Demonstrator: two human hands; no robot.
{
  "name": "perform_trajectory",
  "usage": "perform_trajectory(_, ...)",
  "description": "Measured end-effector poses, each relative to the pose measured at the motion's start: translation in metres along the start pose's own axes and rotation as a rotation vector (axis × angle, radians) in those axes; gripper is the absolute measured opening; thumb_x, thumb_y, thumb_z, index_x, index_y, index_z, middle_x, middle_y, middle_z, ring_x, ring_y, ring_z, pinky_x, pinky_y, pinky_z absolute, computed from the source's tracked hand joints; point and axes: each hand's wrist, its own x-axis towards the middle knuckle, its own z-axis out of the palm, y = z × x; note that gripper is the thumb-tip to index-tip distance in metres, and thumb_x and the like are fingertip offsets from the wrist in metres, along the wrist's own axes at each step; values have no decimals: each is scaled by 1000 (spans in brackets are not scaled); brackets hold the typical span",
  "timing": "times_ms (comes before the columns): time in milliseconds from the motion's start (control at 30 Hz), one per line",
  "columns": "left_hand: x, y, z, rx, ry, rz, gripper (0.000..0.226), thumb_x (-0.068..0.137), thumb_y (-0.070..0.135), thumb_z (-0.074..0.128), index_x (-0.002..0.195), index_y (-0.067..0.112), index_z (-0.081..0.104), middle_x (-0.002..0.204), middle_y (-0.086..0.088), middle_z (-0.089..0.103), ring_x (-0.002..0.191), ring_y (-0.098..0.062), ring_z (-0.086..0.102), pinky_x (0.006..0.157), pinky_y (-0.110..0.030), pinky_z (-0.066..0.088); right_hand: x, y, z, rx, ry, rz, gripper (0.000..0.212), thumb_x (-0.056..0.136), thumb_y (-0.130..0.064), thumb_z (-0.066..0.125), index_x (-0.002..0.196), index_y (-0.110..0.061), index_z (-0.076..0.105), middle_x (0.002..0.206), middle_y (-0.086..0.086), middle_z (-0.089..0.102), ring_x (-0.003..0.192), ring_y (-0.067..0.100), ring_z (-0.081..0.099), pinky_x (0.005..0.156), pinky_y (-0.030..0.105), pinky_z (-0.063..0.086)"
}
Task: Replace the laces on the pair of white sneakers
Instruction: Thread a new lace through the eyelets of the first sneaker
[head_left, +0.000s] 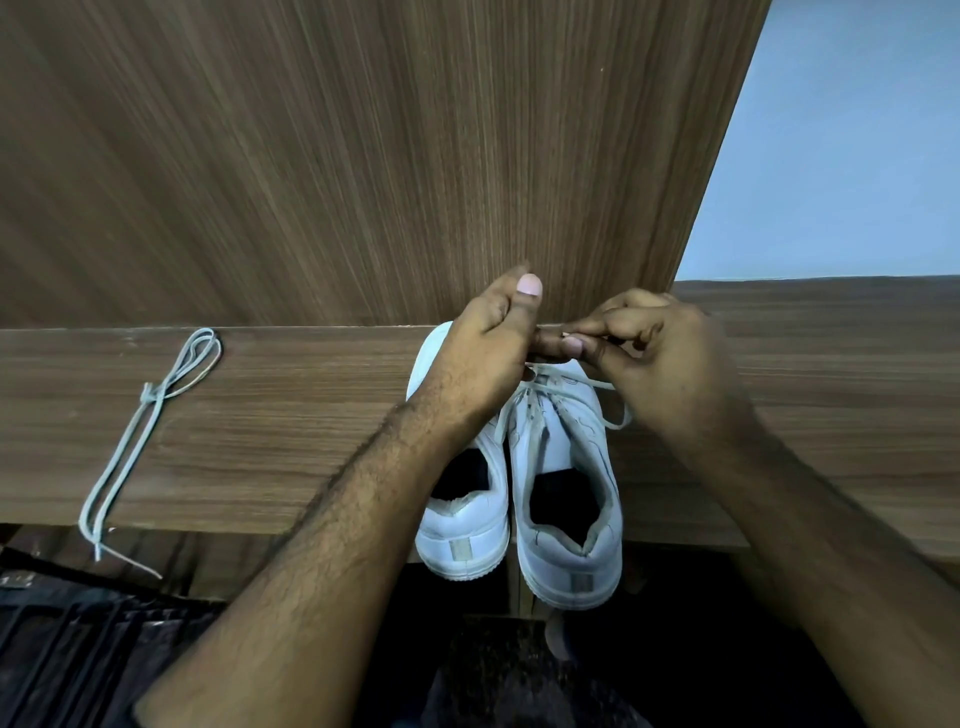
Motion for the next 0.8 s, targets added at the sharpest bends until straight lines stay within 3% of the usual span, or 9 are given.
perform_trajectory(67, -1, 1, 0, 17, 30, -24, 30, 107, 47, 36, 118, 27, 55, 89, -13, 77, 87, -13, 75, 84, -32, 57, 0, -1, 1, 32, 20, 3, 7, 87, -29, 74, 91, -26, 79, 85, -19, 68, 90, 2, 62, 87, 43, 49)
perform_trajectory(133, 0, 1, 1, 10, 11, -87, 44, 101, 59, 39, 114, 21, 57, 94, -6, 77, 87, -9, 74, 78, -28, 55, 0, -5, 2, 112, 41, 11, 7, 89, -30, 73, 89, -25, 78, 85, -18, 70, 90, 3, 65, 91, 47, 50)
perform_trajectory(267, 1, 2, 7, -185, -302, -24, 81, 95, 71, 25, 126, 8, 65, 118, -12, 72, 116, -21, 67, 99, -40, 52, 0, -21, 5, 583, 76, 122, 5, 86, -25, 74, 89, -25, 78, 95, -10, 69, 90, 17, 69, 83, 34, 56)
perform_trajectory(367, 0, 1, 6, -109, -325, 34, 60, 104, 54, 36, 112, 5, 69, 81, -9, 66, 83, -22, 66, 89, -38, 52, 1, -24, 2, 741, 138, 210, 11, 86, -26, 72, 92, -18, 77, 97, 5, 66, 66, 20, 62, 62, 28, 54)
perform_trajectory(433, -2, 0, 6, -24, -309, 86, 38, 107, 33, 45, 96, 6, 68, 67, -1, 55, 73, -14, 56, 78, -25, 47, 2, -21, -1, 842, 195, 353, 11, 86, -29, 69, 89, -21, 76, 89, 2, 68, 71, 13, 61, 71, 26, 52)
perform_trajectory(533, -1, -4, 3, 106, -314, 138, 32, 108, 24, 45, 87, 8, 64, 64, 3, 52, 69, -10, 51, 75, -26, 44, 6, -22, -8, 1148, 214, 461, 14, 89, -33, 61, 85, -24, 71, 89, -9, 69, 88, 8, 63, 80, 26, 50)
perform_trajectory(633, 5, -16, 1, 596, -295, 284, 29, 106, 31, 46, 83, 19, 59, 70, 13, 56, 76, -10, 54, 80, -37, 45, 10, -30, -16, 1435, 285, 456, 17, 100, -29, 50, 89, -23, 61, 77, -10, 64, 64, 1, 61, 64, 20, 54)
perform_trajectory(700, 7, -19, 0, 903, -209, 327, 26, 106, 32, 42, 82, 26, 50, 75, 15, 50, 88, -11, 52, 86, -38, 37, 10, -31, -19, 1254, 332, 398, 20, 104, -27, 49, 89, -23, 62, 72, -10, 59, 49, 0, 46, 49, 17, 43)
perform_trajectory(800, 12, -13, -3, 948, -18, 309, 21, 106, 36, 39, 88, 30, 45, 90, 14, 48, 99, -14, 46, 85, -33, 23, 5, -16, -19, 352, 267, 123, 18, 103, -24, 53, 96, -21, 69, 78, -6, 62, 59, 2, 50, 57, 21, 41)
